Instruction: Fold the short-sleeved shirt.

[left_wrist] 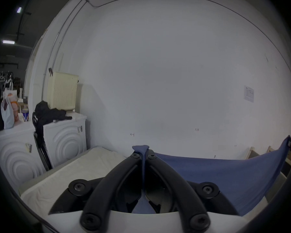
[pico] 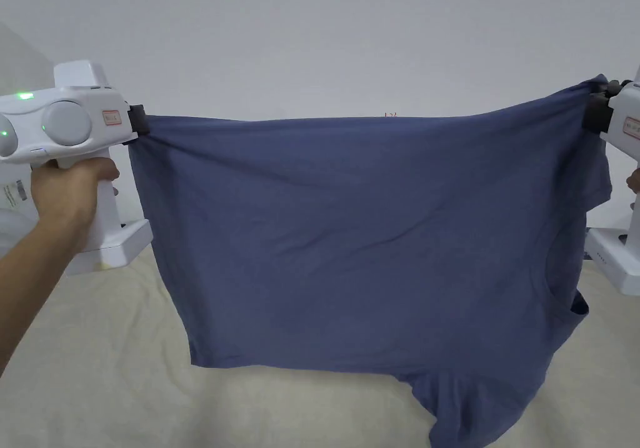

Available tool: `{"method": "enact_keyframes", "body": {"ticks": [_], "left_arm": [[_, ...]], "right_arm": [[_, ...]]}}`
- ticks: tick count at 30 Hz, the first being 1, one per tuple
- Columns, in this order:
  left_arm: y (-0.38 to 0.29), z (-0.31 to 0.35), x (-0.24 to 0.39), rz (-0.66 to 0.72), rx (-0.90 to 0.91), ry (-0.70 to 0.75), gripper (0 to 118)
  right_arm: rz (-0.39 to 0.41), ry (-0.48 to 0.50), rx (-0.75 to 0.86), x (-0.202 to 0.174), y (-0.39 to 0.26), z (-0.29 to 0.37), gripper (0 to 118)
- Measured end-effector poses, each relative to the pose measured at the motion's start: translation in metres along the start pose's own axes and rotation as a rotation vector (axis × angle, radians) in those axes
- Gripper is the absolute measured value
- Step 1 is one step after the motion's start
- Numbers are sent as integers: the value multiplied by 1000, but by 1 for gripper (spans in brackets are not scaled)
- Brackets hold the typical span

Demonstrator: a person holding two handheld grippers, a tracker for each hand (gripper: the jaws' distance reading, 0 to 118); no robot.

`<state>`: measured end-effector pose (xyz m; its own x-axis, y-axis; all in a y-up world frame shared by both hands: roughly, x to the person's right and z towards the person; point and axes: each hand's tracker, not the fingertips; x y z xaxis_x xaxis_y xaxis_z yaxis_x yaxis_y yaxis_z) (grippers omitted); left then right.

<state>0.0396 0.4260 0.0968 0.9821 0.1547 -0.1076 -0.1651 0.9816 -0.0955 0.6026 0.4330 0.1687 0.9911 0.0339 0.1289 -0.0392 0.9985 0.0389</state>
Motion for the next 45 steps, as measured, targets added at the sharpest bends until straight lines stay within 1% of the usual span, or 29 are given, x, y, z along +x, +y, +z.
{"method": "enact_keyframes", "body": {"ticks": [2, 4, 6, 10, 12, 13, 14, 16, 21, 22, 25, 28, 29, 33, 38, 42, 45], "left_arm": [[-13, -12, 1, 8, -12, 0, 2], [-34, -36, -1, -8, -29, 2, 2], [-57, -47, 0, -26, -47, 1, 2], [-109, -63, -1, -45, -126, 2, 2], [-136, -69, 0, -45, -166, -2, 2], [-150, -69, 0, -49, -194, 2, 2], [-163, -68, -2, -46, -217, 14, 2], [-188, -63, -7, -43, -260, 4, 2], [-244, -17, -30, -62, -350, -16, 2], [-254, -4, -36, -67, -375, -25, 2], [-282, 46, -45, -95, -412, -26, 2], [-316, 83, -64, -120, -498, -12, 2], [-326, 96, -70, -115, -529, 2, 2], [-361, 147, -95, -80, -575, 33, 2], [-393, 204, -116, -62, -645, 62, 2], [-417, 233, -128, -69, -691, 93, 2], [-437, 243, -141, -70, -731, 112, 2]], "right_arm": [[5, 8, -7, 2, -12, -9, 3], [13, 11, -25, 3, -31, -16, 3], [21, 8, -57, 4, -57, -25, 3], [-17, 30, -167, 10, -118, -33, 3], [-27, 23, -225, 12, -148, -32, 3], [-20, 24, -251, 9, -163, -26, 3], [-34, 43, -274, 9, -177, -22, 3], [-47, 44, -323, 10, -205, -10, 3], [-66, 59, -408, 12, -261, 47, 3], [-70, 71, -447, 14, -272, 61, 3], [-68, 80, -493, 18, -295, 104, 3], [-93, 86, -542, 21, -314, 149, 3], [-96, 85, -559, 28, -322, 161, 3], [-109, 95, -614, 29, -345, 215, 3], [-162, 98, -684, 32, -370, 274, 3], [-203, 78, -726, 34, -384, 309, 3], [-224, 63, -776, 35, -399, 329, 3]]}}
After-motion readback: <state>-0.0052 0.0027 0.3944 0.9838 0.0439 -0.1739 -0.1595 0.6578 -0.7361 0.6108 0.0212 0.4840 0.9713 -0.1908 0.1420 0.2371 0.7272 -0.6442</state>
